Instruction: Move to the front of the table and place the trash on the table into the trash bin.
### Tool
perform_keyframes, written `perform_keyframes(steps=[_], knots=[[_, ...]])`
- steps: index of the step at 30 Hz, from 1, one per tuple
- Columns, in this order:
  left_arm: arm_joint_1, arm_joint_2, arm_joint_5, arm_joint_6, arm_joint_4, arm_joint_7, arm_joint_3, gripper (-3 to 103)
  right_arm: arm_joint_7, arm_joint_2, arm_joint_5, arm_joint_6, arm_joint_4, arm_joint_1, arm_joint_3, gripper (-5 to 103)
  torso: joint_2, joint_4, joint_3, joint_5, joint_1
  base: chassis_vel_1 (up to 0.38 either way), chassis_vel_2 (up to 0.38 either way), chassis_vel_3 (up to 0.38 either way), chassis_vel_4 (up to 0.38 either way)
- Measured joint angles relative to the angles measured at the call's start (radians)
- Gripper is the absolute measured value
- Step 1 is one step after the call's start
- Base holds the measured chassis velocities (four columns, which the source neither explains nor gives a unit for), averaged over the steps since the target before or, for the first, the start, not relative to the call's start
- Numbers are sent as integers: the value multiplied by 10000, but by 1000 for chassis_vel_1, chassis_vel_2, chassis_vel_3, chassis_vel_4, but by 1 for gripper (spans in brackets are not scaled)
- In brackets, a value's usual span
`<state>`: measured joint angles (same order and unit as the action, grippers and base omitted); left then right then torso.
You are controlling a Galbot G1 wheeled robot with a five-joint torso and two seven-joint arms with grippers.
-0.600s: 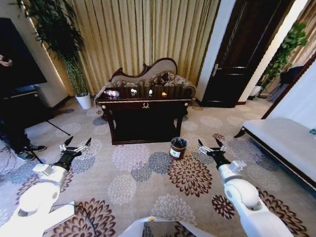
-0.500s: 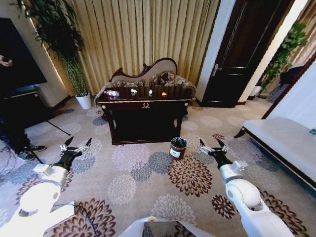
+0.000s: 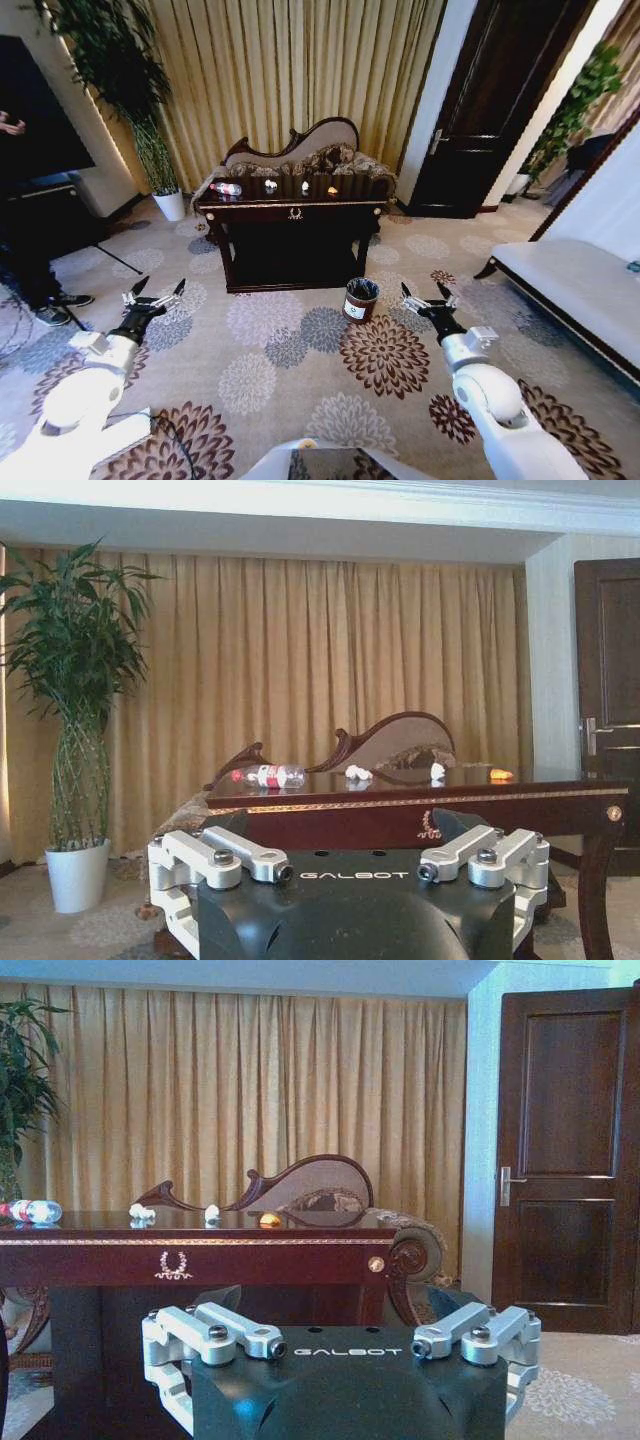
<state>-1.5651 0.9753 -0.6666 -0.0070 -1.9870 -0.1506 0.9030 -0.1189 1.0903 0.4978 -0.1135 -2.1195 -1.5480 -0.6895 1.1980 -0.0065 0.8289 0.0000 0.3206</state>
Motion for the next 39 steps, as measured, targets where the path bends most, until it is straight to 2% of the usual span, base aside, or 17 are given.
perform_keyframes(steps=[39], knots=[[145, -68, 23, 6, 176, 13, -87, 100, 0, 334, -307, 119, 273, -34, 27, 100, 1, 0, -1, -1, -2, -11, 13, 11, -12]])
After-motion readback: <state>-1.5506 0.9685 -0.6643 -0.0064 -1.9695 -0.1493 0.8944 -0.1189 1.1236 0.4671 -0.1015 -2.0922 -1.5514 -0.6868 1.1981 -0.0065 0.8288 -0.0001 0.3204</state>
